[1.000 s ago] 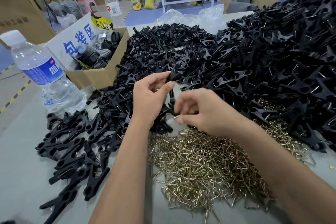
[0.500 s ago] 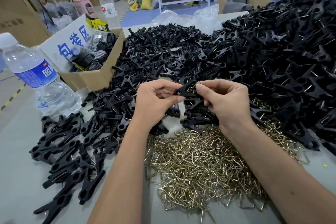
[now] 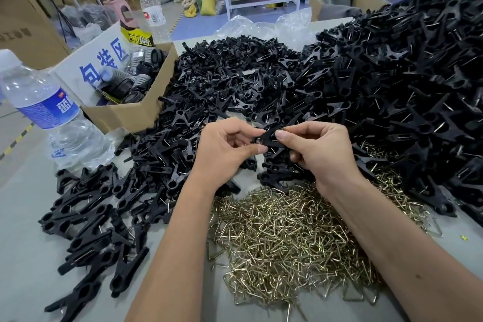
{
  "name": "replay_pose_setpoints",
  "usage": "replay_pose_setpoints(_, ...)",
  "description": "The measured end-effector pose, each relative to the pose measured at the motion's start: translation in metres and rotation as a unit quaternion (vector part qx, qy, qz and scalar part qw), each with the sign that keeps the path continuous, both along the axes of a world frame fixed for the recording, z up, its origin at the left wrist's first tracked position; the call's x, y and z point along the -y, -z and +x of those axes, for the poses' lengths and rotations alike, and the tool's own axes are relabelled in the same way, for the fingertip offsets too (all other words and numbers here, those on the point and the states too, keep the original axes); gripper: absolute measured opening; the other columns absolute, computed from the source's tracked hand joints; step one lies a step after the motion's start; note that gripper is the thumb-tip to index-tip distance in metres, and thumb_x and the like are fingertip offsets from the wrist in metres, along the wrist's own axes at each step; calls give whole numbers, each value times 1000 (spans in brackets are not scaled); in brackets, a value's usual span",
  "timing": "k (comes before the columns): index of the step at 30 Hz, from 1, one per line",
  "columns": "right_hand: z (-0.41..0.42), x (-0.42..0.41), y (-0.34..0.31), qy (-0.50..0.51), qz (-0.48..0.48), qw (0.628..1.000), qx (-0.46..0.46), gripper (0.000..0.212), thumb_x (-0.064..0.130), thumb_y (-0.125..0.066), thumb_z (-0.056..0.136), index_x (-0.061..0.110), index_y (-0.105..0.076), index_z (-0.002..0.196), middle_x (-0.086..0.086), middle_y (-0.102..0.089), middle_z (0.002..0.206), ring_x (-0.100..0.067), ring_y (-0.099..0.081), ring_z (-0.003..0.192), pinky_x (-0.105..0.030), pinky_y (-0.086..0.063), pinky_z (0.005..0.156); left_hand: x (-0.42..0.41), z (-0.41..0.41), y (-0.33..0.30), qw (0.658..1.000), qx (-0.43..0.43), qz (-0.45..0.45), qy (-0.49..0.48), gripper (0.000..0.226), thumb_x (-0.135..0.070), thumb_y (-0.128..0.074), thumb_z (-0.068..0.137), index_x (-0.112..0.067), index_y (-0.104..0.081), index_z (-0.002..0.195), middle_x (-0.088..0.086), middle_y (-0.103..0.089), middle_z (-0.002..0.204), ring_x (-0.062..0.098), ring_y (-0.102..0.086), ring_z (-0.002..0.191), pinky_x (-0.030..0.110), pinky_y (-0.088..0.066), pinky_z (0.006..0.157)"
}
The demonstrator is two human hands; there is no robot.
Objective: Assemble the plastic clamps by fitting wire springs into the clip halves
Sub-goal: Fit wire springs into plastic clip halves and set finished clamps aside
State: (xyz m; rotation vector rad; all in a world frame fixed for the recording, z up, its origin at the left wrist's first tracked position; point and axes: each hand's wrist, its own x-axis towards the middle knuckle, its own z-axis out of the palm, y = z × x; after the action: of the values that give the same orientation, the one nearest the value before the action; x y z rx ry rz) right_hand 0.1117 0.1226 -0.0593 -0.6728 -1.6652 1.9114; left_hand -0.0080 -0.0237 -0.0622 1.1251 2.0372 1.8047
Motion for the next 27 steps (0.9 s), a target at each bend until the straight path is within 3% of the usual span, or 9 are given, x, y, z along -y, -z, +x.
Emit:
replay_pose_setpoints(3,1,-1,-4,-40,-5,999,-23,7,13,-83,86,9,-81,81,-14,-74,72,-17,-66,54,-21,-42,41,3,-2,-1,999,27,19,-2,29,9,-86,72,-3,-79,98,2,-77,84,18,-69,75,24,-58,70)
replay_pose_setpoints(6,3,-3,-9,-106,-83,990,-31,13,17,-85,78,8,-80,85,-12,-76,80,-18,-69,62,-20,-50,46,6,-3,-2,997,55,43,17,32,4,-88,69,-6,-80,99,9,-79,89,20,-71,80,26,-60,74)
replay_pose_setpoints(9,7,-5,-13,-229,-186,955,-22,35,27,-84,73,10,-78,103,-13,-75,90,-18,-73,70,-19,-56,51,8,-1,-6,992,89,72,53,36,-2,-89,67,-10,-79,101,10,-80,95,20,-74,86,27,-61,76)
replay_pose_setpoints(13,11,-12,-16,-346,-239,907,-30,31,24,-71,91,17,-78,120,-16,-77,92,-16,-77,74,-17,-59,53,12,0,-8,981,129,101,103,47,-1,-93,66,-13,-62,98,19,-78,93,33,-75,100,41,-63,77)
replay_pose_setpoints(16,11,-14,-13,-375,-291,879,-46,37,21,-84,83,13,-78,118,-17,-75,88,-14,-76,69,-15,-58,52,13,0,-10,982,129,91,107,50,-5,-95,62,-18,-55,91,20,-78,88,44,-75,93,53,-60,75)
replay_pose_setpoints(18,9,-14,-10,-379,-331,862,-58,51,17,-96,70,9,-78,116,-16,-70,84,-12,-71,64,-14,-57,52,12,1,-10,985,122,85,89,48,-7,-94,59,-21,-57,86,19,-77,84,33,-75,75,42,-61,68)
replay_pose_setpoints(20,8,-15,-9,-379,-345,857,-59,55,16,-98,65,7,-77,115,-16,-66,82,-10,-68,61,-14,-56,50,12,2,-9,989,110,78,67,49,-8,-96,57,-21,-58,84,17,-77,81,24,-75,70,33,-61,63)
replay_pose_setpoints(24,8,-18,-8,-363,-372,852,-63,49,11,-97,67,4,-78,112,-15,-64,78,-9,-66,57,-14,-55,48,11,3,-8,997,47,56,21,53,-17,-100,56,-15,-52,79,12,-75,70,17,-72,64,24,-56,60)
replay_pose_setpoints(27,7,-18,-7,-343,-381,857,-59,31,10,-86,74,5,-80,105,-12,-63,75,-8,-63,53,-12,-52,44,10,4,-9,999,25,43,3,52,-14,-99,58,-13,-52,79,13,-75,68,17,-73,63,22,-55,60)
